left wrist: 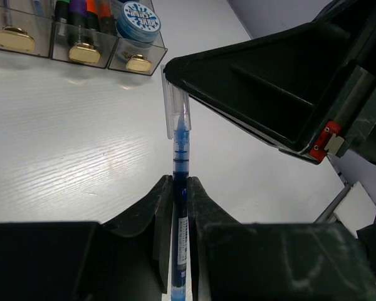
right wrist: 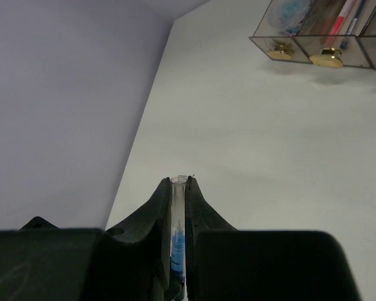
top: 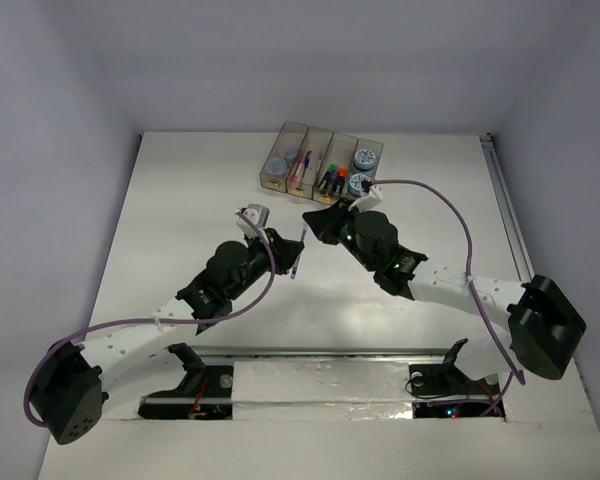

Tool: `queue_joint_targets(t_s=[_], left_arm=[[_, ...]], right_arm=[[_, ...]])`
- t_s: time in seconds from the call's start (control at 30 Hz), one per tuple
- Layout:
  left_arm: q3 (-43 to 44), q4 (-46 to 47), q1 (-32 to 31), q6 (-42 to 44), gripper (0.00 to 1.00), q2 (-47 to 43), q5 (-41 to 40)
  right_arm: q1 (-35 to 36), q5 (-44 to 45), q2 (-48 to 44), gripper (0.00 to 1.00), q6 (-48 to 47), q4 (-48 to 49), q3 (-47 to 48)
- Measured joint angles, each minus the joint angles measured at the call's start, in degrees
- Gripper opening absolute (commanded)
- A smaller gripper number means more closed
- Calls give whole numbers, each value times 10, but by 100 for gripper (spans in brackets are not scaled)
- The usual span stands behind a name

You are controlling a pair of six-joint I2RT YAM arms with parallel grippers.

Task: Sort the stationery into containers
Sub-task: Close the pen cap on the pen.

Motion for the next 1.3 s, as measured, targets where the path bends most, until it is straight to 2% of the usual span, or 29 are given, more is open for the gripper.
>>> queue_joint_targets(t_s=[0.47,0.87,1.3], left_arm=[[0,0,-10,11,0,-2,-28],[0,1,-25,10,0,-1,-57],[0,37,-26,9,0,30,-62]], right_arm=[[-35,-84,9,0,63,-1,-1],[-33,-63,2,0,96,24,-31],[-12,8,-5,0,95,25,-39]])
